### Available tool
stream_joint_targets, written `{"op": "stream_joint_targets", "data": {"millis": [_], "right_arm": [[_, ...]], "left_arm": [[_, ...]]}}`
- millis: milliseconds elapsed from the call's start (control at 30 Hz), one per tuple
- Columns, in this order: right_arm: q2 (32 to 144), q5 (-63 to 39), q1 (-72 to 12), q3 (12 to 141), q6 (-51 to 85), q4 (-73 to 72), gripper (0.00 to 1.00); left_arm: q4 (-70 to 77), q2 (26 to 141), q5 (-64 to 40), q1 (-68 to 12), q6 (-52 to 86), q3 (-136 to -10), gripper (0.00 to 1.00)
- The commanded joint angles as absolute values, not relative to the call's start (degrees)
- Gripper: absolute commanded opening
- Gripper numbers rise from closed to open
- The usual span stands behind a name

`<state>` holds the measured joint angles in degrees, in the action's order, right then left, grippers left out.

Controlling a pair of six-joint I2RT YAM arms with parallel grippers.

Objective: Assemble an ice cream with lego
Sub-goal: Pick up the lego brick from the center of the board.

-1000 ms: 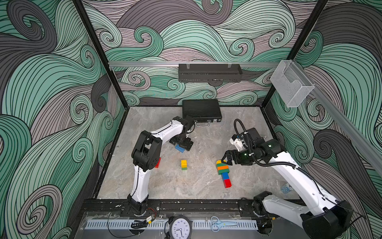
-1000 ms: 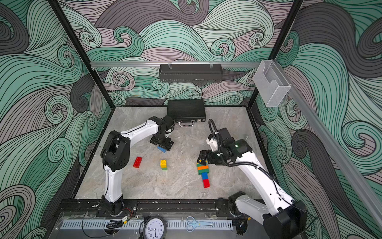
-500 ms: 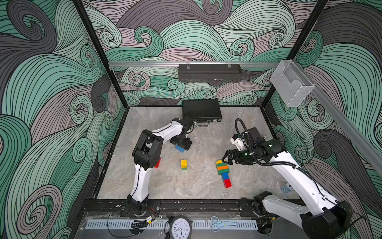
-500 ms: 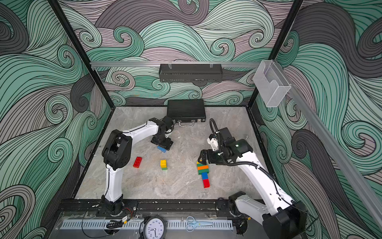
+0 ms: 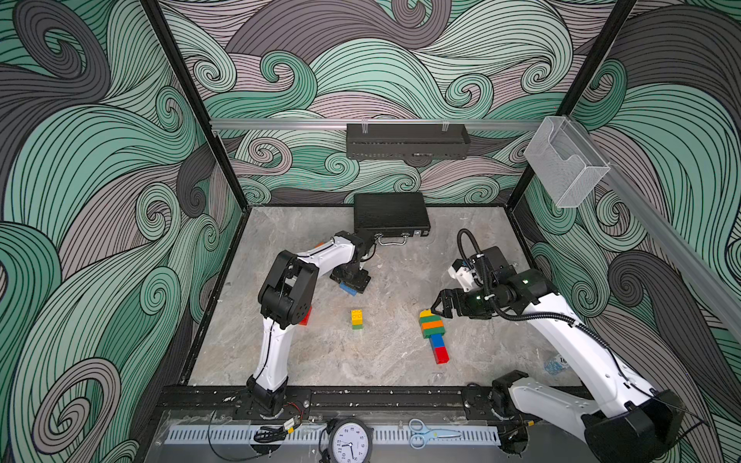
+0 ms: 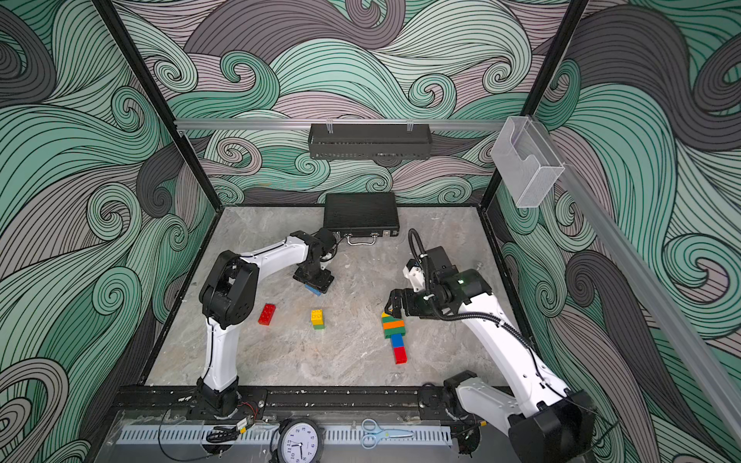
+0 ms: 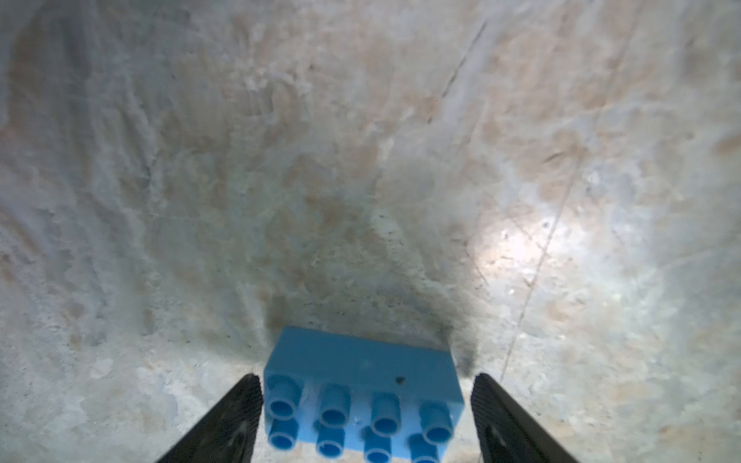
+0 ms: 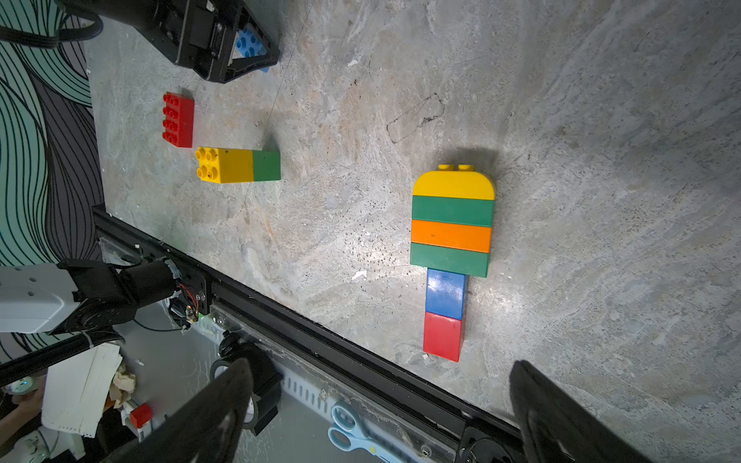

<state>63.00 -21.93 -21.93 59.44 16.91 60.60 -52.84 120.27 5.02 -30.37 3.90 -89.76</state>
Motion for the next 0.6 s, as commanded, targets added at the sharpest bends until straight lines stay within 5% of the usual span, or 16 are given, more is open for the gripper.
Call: {"op": "stream_joint_targets", "data": {"millis": [0,567], "right_arm": [[62.23,-22.67,-21.43,60.05,16.04,61.18,0.99],[61.79,-23.03,-20.75,59.73,16.00,61.24,0.99]], "left_arm": [[-53.46,120.76,5.53,-29.97,4.28,-89.41,0.80],[-52.43,117.57,7.12,-29.80,10.60,-86.93,0.57]]}}
